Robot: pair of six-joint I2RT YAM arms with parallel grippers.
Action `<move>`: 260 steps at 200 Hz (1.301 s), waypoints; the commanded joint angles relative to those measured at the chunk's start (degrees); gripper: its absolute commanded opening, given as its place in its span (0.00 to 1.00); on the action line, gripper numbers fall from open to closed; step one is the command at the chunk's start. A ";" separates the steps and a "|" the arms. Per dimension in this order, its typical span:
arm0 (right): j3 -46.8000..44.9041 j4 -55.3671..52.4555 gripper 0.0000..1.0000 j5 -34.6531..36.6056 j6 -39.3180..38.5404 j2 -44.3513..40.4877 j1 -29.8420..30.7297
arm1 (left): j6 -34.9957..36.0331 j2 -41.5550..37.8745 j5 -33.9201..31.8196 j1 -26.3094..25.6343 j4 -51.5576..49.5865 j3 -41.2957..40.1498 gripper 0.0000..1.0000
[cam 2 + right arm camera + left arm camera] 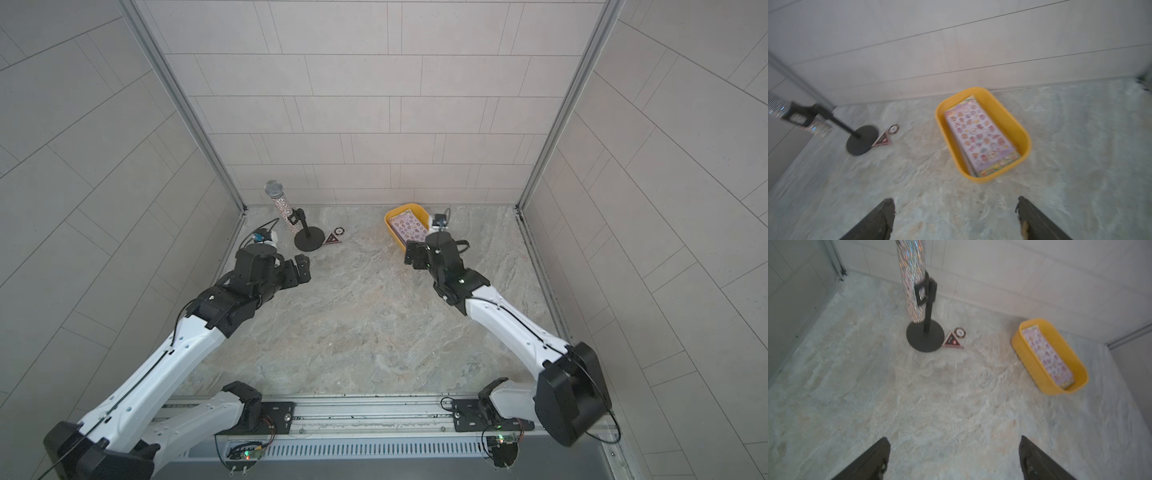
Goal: Take the stickers out of the storage box
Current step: Move the storage box to the center of the board.
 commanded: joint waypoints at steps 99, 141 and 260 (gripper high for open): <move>40.56 -36.30 0.79 -0.74 -10.49 41.08 -2.79 | -2.34 -2.68 2.84 -0.26 -7.45 -0.03 1.00; 46.48 -37.02 0.71 -1.24 -10.97 48.05 -2.81 | -3.10 -2.29 2.79 -0.25 -8.15 0.52 1.00; 33.46 -31.47 0.00 -5.31 -9.55 39.80 2.33 | -2.00 -2.15 5.25 -0.23 -8.11 0.79 0.97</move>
